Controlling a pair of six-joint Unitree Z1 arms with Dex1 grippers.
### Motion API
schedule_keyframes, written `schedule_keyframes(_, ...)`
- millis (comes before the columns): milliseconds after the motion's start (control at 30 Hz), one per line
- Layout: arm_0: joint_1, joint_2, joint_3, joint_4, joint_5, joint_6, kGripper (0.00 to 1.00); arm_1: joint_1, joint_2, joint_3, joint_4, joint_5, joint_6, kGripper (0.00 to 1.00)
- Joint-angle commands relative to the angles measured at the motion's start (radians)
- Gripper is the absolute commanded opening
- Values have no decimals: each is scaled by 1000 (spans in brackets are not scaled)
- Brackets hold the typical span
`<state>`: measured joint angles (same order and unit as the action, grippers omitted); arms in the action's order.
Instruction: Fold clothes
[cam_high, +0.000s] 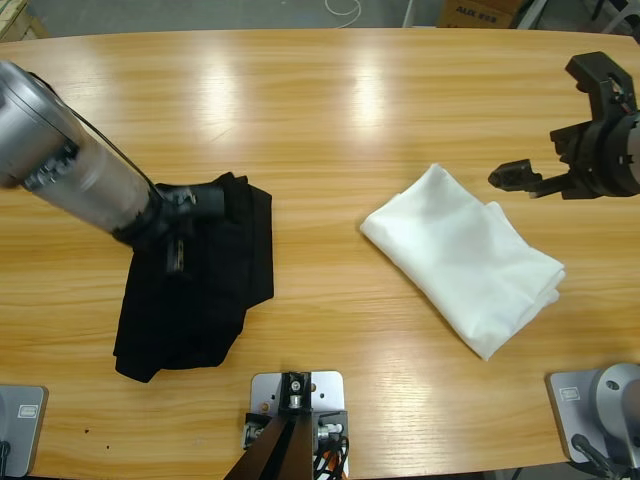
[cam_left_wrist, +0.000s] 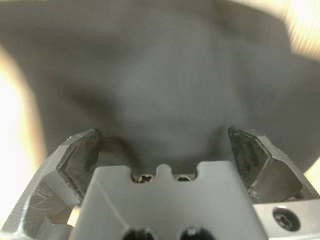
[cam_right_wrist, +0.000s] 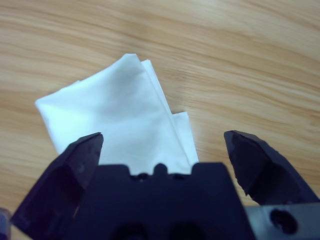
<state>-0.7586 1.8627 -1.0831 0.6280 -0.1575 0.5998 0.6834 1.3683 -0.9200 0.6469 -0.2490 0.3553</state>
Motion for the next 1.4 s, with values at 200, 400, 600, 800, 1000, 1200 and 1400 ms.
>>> schedule_keyframes(200, -145, -107, -58, -309, -287, -867, 1000, -141, -56, 1, 74, 239, -194, 1000)
schedule_keyframes(400, -330, 25, 94, -818, -236, -1358, 1000, -438, -36, 88, -31, 495, -215, 1000)
schedule_keyframes(600, -346, 104, 189, -1014, -154, -1603, 1000, -516, 86, 105, -55, 454, -159, 1000)
schedule_keyframes(800, -370, 132, 226, -1045, -109, -1738, 1000, -638, 312, 96, -79, 605, -156, 1000)
schedule_keyframes(1000, -370, 129, 231, -1051, -108, -1745, 1000, -703, 374, 214, -227, 726, -70, 1000)
schedule_keyframes(1200, -367, 125, 244, -1068, -97, -1745, 1000, -726, 317, 289, -262, 796, -19, 1000)
schedule_keyframes(1400, -365, 112, 261, -1096, -99, -1740, 1000, -749, 298, 316, -344, 770, -22, 1000)
